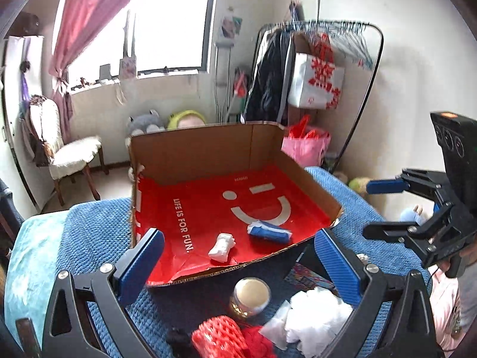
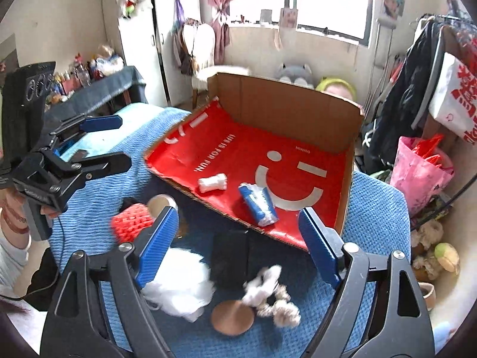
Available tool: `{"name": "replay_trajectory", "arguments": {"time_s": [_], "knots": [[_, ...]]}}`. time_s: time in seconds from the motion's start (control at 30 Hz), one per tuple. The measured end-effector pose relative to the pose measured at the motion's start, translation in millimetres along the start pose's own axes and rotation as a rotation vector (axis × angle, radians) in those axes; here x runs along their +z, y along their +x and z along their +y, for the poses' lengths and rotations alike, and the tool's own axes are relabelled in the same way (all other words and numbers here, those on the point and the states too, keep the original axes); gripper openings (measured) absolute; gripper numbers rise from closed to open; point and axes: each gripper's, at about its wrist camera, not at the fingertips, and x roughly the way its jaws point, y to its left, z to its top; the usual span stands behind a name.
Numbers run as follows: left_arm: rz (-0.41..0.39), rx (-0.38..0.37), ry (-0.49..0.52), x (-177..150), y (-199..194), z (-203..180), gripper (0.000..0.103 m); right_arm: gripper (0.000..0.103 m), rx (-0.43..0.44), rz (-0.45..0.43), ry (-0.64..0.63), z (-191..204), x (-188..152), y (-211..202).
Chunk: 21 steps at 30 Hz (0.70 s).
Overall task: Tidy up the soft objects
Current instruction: 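Withdraw both open tools back toward the remaining soft items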
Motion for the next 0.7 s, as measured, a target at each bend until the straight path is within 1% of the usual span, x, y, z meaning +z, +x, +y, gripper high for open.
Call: {"name": "replay_trajectory", "arguments": {"time_s": [0.2, 0.3, 0.37, 0.4, 0.43, 0.47, 0.57, 0.7], "knots": [[-0.093, 0.046, 0.008, -17, -43, -19, 0.103, 0.087, -0.009, -0.087, -0.003, 23, -27, -44], [-0.124, 0.061, 0.016, -28, -61, -30, 0.103, 0.087, -0.028, -0.126, -0.007, 35, -39, -61], [-0.153, 0.078, 0.014, -36, -75, -36, 0.103, 0.088, -0.026, -0.155, -0.005, 43, -48, -74], [-0.171, 0.091, 0.019, -41, -83, -41, 0.103, 0.090, -0.028, -0.165, -0.002, 46, -52, -78], [-0.180, 0.095, 0.020, -44, -89, -44, 0.103, 0.094, -0.031, -0.180, -0.001, 50, -56, -84], [-0.189, 0.093, 0.016, -48, -94, -47, 0.103, 0.096, -0.030, -0.193, -0.002, 55, -62, -89], [-0.202, 0.069, -0.022, -62, -108, -49, 0.103, 0.096, -0.039, -0.228, 0.001, 65, -75, -102], [-0.215, 0.070, -0.044, -83, -115, -52, 0.103, 0.096, -0.049, -0.258, 0.021, 73, -96, -112]]}}
